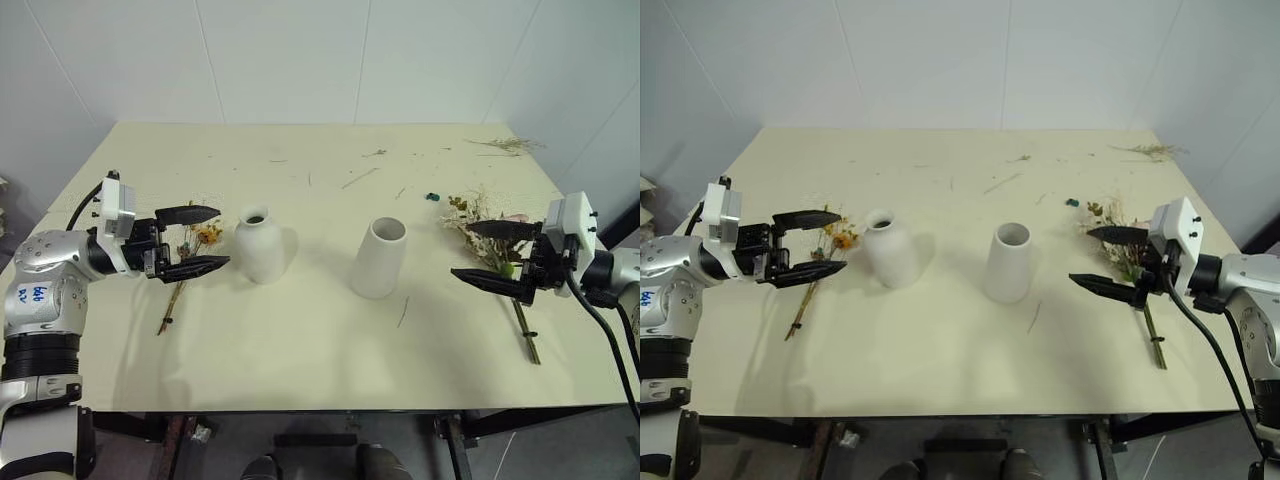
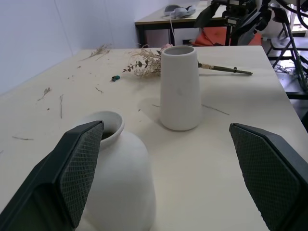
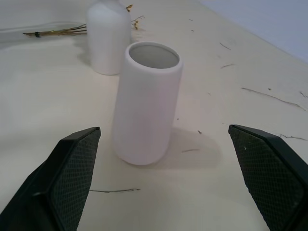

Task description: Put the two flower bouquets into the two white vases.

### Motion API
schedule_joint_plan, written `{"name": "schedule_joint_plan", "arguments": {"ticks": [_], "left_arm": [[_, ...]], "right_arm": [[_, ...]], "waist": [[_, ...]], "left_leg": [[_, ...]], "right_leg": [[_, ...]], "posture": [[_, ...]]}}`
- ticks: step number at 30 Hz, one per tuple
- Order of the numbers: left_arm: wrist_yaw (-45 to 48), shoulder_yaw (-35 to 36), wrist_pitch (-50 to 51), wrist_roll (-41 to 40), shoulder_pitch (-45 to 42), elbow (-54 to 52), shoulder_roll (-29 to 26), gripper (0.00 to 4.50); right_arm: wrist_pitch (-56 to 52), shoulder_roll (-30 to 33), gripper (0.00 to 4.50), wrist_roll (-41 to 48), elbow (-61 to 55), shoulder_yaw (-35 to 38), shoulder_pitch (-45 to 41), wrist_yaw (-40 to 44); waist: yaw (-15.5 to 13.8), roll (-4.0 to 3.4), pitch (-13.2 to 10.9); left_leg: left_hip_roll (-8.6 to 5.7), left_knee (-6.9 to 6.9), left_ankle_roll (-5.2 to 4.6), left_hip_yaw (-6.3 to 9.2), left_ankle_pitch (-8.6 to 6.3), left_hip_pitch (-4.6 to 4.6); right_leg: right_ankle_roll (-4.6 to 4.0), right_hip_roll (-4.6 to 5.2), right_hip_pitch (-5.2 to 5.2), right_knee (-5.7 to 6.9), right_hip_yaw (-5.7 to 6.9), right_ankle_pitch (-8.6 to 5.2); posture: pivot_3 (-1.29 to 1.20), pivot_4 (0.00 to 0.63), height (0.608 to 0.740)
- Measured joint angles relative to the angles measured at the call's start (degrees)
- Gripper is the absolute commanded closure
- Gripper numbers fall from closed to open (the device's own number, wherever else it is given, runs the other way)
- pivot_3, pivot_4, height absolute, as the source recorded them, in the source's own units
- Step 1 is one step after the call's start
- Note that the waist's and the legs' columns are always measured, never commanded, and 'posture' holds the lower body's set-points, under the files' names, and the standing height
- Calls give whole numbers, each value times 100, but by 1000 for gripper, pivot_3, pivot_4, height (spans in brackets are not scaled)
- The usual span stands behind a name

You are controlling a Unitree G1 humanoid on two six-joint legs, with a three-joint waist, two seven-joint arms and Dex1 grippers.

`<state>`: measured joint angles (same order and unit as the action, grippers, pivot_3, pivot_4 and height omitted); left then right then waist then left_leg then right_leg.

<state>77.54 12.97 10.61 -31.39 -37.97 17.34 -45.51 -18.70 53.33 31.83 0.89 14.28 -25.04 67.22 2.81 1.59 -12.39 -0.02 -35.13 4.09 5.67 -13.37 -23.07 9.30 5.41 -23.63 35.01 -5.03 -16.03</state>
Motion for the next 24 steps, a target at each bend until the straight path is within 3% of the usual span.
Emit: {"name": "schedule_joint_plan", "arguments": {"ticks": [7, 14, 24], "left_arm": [[-13, -62, 244, -203, -191, -487, 211, 35], [-71, -76, 325, -260, -348, -783, 276, 35], [-251, -5, 525, -359, -176, -1282, 243, 35]], "right_arm": [[-145, 249, 0, -585, 988, -165, -153, -133], [-1336, 850, 0, -1755, 2179, -1016, -1298, -734], [-3401, 500, 0, -2172, 3219, -1871, -2366, -787]], "waist": [[-7, -3, 0], [48, -5, 0], [43, -6, -1]], "left_leg": [[-3, -3, 0, 0, 1, -1], [-2, -4, 2, -2, 2, 2], [-3, -1, 2, -3, 1, -3]], "right_leg": [[2, 2, 0, 1, -1, 1], [0, 1, -3, 5, -3, 0], [0, 1, -5, -1, -4, 0]], "posture": [[0, 150, 740], [0, 150, 740], [0, 150, 740]]}}
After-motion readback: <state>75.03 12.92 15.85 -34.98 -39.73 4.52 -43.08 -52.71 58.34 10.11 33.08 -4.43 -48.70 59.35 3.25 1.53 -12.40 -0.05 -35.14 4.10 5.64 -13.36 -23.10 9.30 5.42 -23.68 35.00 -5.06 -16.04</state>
